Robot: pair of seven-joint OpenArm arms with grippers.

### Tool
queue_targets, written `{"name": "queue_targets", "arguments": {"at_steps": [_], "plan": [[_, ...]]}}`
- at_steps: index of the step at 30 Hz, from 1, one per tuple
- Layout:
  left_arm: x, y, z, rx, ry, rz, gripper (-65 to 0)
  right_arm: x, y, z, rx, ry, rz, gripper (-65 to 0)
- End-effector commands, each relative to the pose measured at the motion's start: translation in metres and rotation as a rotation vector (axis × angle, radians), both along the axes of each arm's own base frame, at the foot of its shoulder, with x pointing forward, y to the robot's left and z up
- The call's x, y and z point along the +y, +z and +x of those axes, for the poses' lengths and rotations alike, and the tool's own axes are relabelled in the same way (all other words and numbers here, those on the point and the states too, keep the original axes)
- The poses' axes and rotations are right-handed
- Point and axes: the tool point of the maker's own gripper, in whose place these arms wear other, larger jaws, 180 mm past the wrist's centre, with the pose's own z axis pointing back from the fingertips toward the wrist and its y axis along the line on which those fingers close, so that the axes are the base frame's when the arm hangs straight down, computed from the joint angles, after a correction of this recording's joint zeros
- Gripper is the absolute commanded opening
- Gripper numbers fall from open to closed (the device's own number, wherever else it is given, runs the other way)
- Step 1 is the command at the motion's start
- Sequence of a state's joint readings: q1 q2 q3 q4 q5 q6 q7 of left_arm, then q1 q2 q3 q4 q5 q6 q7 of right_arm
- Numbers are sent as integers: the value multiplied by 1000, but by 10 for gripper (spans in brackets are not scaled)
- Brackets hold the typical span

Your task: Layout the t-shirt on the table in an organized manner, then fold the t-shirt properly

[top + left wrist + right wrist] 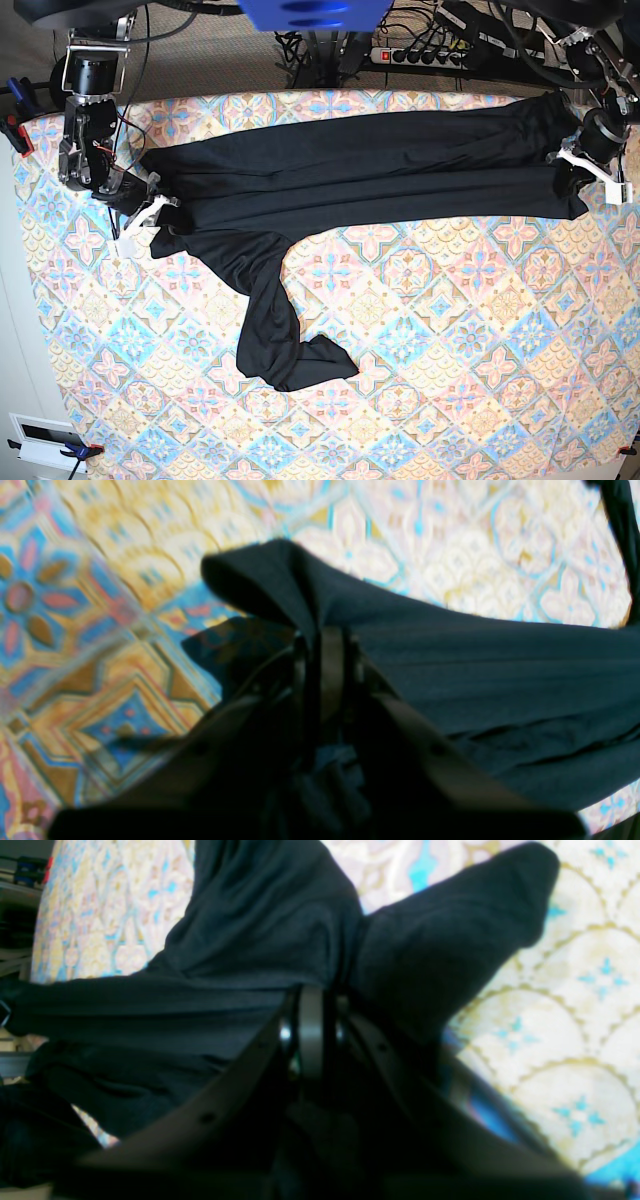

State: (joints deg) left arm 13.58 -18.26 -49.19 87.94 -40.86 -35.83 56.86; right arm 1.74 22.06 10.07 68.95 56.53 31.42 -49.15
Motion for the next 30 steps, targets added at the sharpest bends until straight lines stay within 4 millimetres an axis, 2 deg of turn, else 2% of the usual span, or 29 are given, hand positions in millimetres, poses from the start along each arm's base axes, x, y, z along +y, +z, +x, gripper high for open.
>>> {"name": "queue_targets", "arguments": {"at_steps": [1,8,15,18,23,26,30], "plan": [[11,13,3,-29,8,36,-650,-9,16,13,-57,-18,-4,-650],[10,9,1,-15,9,32,-650,-9,16,13,-57,-18,-4,-650],[7,-13,-11,73,17,74,-644,-9,16,13,-57,-18,-4,-650],[4,-19,-14,89,20,74,-564,-9,16,13,-57,-18,-4,-631],[0,-25,-21,144,1,59,-400,-11,17,13,-60,-21,-4,-544],[-2,-26,-21,156,-5,55,-328,-11,20,15,-69,-22,-5,-499],[-2,-24,-17,150,-7,54,-281,-11,22,15,-74,-24,-2,-462]]}}
